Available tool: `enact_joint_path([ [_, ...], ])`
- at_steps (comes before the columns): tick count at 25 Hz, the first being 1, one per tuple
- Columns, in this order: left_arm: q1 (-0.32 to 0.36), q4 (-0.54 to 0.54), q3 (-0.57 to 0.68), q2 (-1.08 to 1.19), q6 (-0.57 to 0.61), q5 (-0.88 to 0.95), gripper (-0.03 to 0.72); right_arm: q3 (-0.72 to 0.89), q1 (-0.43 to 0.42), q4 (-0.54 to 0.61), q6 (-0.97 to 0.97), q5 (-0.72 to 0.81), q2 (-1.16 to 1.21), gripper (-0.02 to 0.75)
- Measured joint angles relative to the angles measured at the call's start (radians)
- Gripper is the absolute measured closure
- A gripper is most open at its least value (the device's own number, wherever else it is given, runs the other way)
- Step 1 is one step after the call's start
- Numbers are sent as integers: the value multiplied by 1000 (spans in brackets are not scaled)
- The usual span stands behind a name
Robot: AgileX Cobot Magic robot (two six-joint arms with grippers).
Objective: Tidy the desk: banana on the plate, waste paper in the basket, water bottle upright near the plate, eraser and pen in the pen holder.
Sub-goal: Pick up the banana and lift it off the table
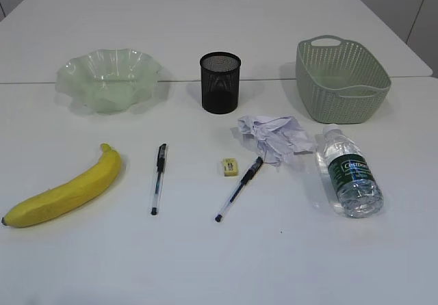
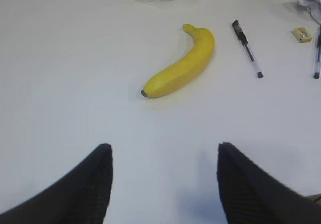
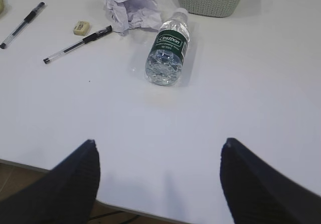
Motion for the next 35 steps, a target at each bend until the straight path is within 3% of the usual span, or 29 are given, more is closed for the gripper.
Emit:
enact_joint_path([
  [35, 0, 0, 0, 0, 0, 0, 231, 0, 0, 0, 0, 0, 0, 180],
])
